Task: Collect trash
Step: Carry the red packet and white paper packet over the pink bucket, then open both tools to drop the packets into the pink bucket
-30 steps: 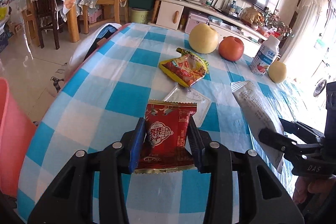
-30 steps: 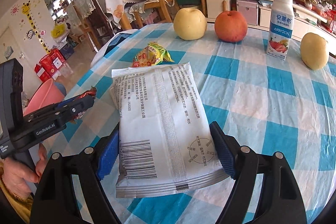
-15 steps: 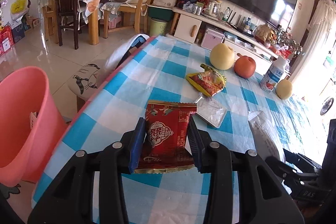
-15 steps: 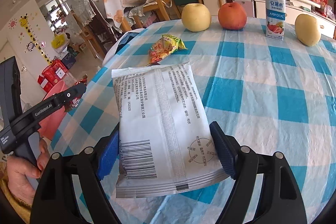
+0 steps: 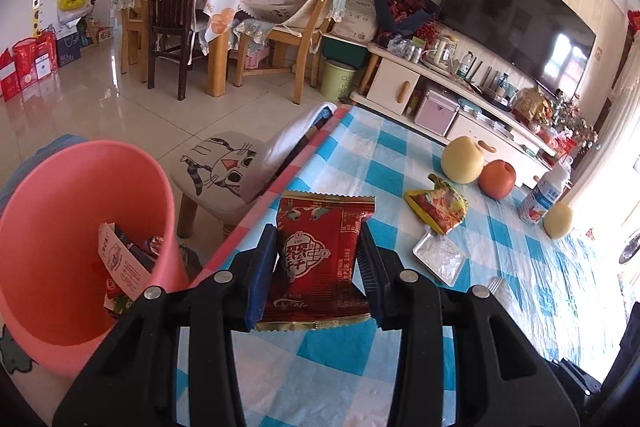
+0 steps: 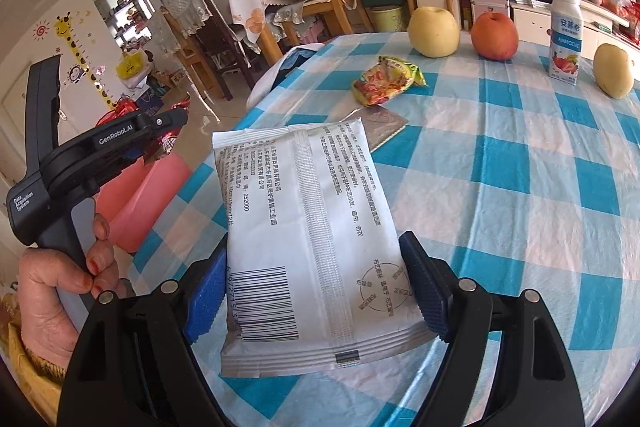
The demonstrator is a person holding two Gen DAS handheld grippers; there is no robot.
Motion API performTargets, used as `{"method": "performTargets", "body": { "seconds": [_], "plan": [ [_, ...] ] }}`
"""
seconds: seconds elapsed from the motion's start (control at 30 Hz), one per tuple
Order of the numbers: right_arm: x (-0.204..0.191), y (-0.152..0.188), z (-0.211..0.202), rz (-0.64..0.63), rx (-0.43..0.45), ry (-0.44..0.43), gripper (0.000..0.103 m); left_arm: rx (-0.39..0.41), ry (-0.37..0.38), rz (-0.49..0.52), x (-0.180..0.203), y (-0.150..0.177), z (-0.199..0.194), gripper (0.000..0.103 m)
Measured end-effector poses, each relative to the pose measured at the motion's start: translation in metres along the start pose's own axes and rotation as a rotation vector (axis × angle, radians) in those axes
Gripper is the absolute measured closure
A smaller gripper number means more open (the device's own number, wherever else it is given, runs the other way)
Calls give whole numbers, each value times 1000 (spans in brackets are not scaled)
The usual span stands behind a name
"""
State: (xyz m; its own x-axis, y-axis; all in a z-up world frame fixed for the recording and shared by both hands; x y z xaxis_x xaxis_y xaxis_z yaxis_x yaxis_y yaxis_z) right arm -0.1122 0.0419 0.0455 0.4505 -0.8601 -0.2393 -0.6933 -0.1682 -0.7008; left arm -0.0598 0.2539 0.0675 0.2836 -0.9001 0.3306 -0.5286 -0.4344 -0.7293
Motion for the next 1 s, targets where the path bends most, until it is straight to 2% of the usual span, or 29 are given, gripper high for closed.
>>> {"method": "performTargets", "body": {
  "seconds": [0.17, 0.37, 0.5, 0.63, 0.83, 0.9, 0.93, 0.97, 1.0],
  "plan": [
    [-35, -13, 8, -51, 1, -27, 23, 32, -35, -72, -31, -16, -7, 61],
    [-88, -36, 21, -123, 12, -89, 22, 78, -116, -164, -78, -34, -18, 61],
    [-131, -51, 36, -201, 7, -127, 22, 122, -229, -196, -113, -49, -27, 61],
    [-167, -67, 54, -242, 1, -176, 22, 132, -296, -247, -145, -60, -32, 61],
    [-208, -89, 87, -258, 0, -240, 22, 115, -314, -367, -189, -67, -36, 61],
    [-220, -95, 97, -271, 2, -248, 26, 125, -320, -403, -201, -68, -40, 61],
    [-226, -96, 100, -275, 3, -257, 34, 132, -318, -423, -207, -69, -42, 61],
    [-229, -98, 104, -275, 0, -265, 37, 136, -318, -437, -209, -70, -41, 61],
    [-234, -101, 109, -278, -1, -267, 37, 139, -322, -452, -213, -68, -42, 61]
  ]
}}
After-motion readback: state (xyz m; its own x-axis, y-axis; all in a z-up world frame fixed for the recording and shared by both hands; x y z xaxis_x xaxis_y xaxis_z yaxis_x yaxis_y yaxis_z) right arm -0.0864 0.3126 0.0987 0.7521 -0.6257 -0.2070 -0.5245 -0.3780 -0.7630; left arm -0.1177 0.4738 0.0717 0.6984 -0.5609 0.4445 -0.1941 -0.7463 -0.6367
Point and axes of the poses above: each gripper's, at about its wrist camera, not at the fingertips, and z roughly the way its jaws point, x to its right, y to its underside, the point moved 2 cm from there along z, roughly the way its jaws point, and after that the axes turned 7 degrees about -z, right-handed, at the moved point
